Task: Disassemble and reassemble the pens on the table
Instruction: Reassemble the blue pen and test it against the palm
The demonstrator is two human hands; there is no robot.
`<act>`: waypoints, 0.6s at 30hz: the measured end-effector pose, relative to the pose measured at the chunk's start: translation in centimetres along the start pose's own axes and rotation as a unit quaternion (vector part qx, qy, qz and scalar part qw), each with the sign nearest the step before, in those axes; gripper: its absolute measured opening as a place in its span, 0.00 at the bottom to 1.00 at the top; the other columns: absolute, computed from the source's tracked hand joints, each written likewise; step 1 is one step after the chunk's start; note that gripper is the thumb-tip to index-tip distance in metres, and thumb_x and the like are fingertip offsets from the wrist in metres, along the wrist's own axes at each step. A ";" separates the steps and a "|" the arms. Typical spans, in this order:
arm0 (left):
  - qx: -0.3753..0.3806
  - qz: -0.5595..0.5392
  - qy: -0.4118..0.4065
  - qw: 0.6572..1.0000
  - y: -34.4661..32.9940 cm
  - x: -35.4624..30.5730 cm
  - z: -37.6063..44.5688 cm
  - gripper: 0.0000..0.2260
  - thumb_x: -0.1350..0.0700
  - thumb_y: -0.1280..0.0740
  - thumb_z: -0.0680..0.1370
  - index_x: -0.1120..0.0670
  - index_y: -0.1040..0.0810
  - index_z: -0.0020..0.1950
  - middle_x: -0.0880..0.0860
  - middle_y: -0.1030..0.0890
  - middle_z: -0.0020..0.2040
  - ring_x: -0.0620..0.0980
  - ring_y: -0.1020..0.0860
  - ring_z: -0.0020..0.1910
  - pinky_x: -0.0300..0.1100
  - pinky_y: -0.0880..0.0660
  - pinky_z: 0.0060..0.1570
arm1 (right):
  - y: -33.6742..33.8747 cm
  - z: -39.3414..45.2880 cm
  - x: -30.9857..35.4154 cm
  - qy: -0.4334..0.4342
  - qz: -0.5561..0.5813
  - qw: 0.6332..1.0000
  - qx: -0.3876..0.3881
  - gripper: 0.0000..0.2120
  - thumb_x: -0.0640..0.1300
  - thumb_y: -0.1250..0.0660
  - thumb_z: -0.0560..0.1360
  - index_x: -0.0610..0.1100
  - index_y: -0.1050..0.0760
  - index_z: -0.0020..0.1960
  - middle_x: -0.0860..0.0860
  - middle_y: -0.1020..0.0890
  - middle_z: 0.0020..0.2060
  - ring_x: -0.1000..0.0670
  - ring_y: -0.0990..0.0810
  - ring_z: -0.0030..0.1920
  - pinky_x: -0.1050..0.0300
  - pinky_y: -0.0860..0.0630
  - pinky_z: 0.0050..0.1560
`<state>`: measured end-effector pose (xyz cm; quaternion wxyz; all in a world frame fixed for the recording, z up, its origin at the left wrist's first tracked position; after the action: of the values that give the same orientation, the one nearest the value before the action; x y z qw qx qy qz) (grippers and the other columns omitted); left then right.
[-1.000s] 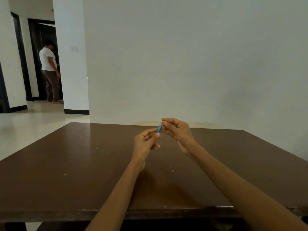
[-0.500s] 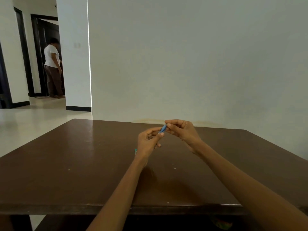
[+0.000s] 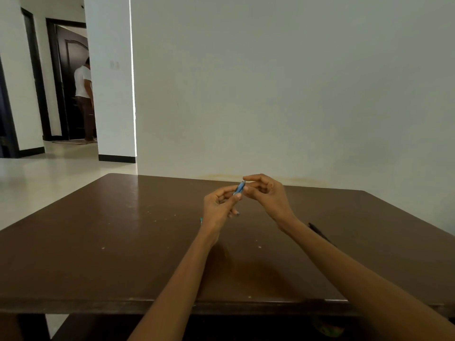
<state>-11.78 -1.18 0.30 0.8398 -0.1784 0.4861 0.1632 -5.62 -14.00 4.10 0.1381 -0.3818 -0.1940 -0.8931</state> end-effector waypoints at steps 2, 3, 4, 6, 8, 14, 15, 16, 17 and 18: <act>-0.003 -0.003 0.005 1.000 0.0 0.0 0.0 0.10 0.59 0.30 0.73 0.50 0.20 0.53 0.47 0.16 0.37 0.41 0.23 0.24 0.33 0.26 0.27 | -0.2 0.0 -0.2 -0.002 0.009 1.000 0.001 0.10 0.39 0.31 0.74 0.45 0.22 0.55 0.47 0.16 0.45 0.49 0.17 0.48 0.51 0.20 0.53; -0.004 -0.010 0.007 1.000 0.0 0.0 0.0 0.09 0.59 0.30 0.73 0.50 0.20 0.52 0.48 0.16 0.37 0.41 0.23 0.24 0.33 0.26 0.27 | -0.2 0.1 -0.3 -0.005 0.023 1.000 0.000 0.10 0.39 0.32 0.74 0.45 0.22 0.55 0.47 0.16 0.46 0.49 0.17 0.47 0.52 0.19 0.52; -0.008 -0.020 0.011 1.000 0.1 -0.1 0.0 0.09 0.59 0.30 0.73 0.50 0.20 0.52 0.49 0.16 0.38 0.42 0.24 0.24 0.33 0.26 0.27 | -0.3 0.3 -0.5 -0.013 0.046 0.999 -0.004 0.10 0.40 0.32 0.75 0.45 0.22 0.56 0.47 0.16 0.46 0.50 0.17 0.47 0.55 0.19 0.50; -0.023 -0.050 0.025 0.998 0.2 -0.2 0.1 0.09 0.61 0.30 0.73 0.52 0.20 0.53 0.52 0.17 0.39 0.42 0.25 0.24 0.33 0.27 0.26 | -0.3 0.5 -1.6 -0.047 0.075 0.996 -0.018 0.12 0.41 0.33 0.76 0.45 0.23 0.59 0.47 0.18 0.46 0.51 0.17 0.45 0.58 0.19 0.49; -0.045 -0.084 0.039 0.995 0.5 -0.2 0.3 0.10 0.62 0.31 0.74 0.55 0.21 0.54 0.53 0.17 0.40 0.43 0.25 0.24 0.34 0.28 0.26 | -0.6 0.7 -3.3 -0.090 0.010 0.996 -0.023 0.14 0.41 0.36 0.77 0.41 0.26 0.62 0.47 0.20 0.46 0.51 0.19 0.46 0.55 0.19 0.51; -0.057 -0.093 0.049 0.993 0.5 -0.1 0.4 0.09 0.61 0.32 0.75 0.55 0.22 0.55 0.51 0.17 0.39 0.44 0.26 0.25 0.37 0.29 0.28 | -3.2 2.2 -7.4 -0.126 -0.413 0.887 0.165 0.14 0.44 0.41 0.79 0.40 0.25 0.61 0.43 0.25 0.56 0.45 0.26 0.58 0.53 0.31 0.58; -0.057 -0.096 0.048 0.993 0.5 0.0 0.5 0.09 0.61 0.32 0.75 0.55 0.22 0.54 0.51 0.17 0.39 0.44 0.26 0.25 0.36 0.29 0.27 | -3.7 2.3 -7.6 -0.124 -0.443 0.868 0.186 0.13 0.45 0.41 0.79 0.41 0.24 0.59 0.44 0.25 0.55 0.45 0.26 0.57 0.53 0.31 0.56; -0.059 -0.100 0.047 0.992 0.6 0.0 0.5 0.09 0.61 0.32 0.75 0.55 0.21 0.54 0.51 0.17 0.39 0.44 0.26 0.25 0.36 0.28 0.27 | -4.1 2.5 -7.7 -0.122 -0.469 0.853 0.195 0.13 0.45 0.41 0.79 0.41 0.24 0.57 0.45 0.24 0.53 0.46 0.25 0.54 0.53 0.29 0.55; -0.059 -0.104 0.047 0.992 0.6 0.0 0.6 0.08 0.61 0.32 0.75 0.54 0.21 0.54 0.51 0.17 0.40 0.44 0.26 0.25 0.36 0.28 0.27 | -4.3 2.6 -7.8 -0.124 -0.485 0.844 0.192 0.11 0.45 0.40 0.79 0.41 0.23 0.55 0.46 0.23 0.51 0.47 0.23 0.51 0.53 0.27 0.54; -0.059 -0.108 0.048 0.991 0.6 0.1 0.6 0.08 0.60 0.31 0.75 0.54 0.21 0.54 0.50 0.17 0.40 0.45 0.26 0.26 0.37 0.28 0.28 | -4.3 2.7 -7.8 -0.129 -0.493 0.841 0.181 0.10 0.44 0.39 0.78 0.41 0.22 0.52 0.47 0.21 0.50 0.48 0.22 0.49 0.53 0.25 0.53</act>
<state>-11.55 -0.35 0.44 0.8163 -0.2864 0.4934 0.0908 -0.43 -8.20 -0.99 -0.2802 -0.3154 -0.5310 -0.7349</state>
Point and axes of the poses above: each hand's wrist, its own z-axis towards the middle knuckle, its own y-axis out of the back of the hand, x = y × z, the point moved 2 cm from there along z, towards the middle knuckle
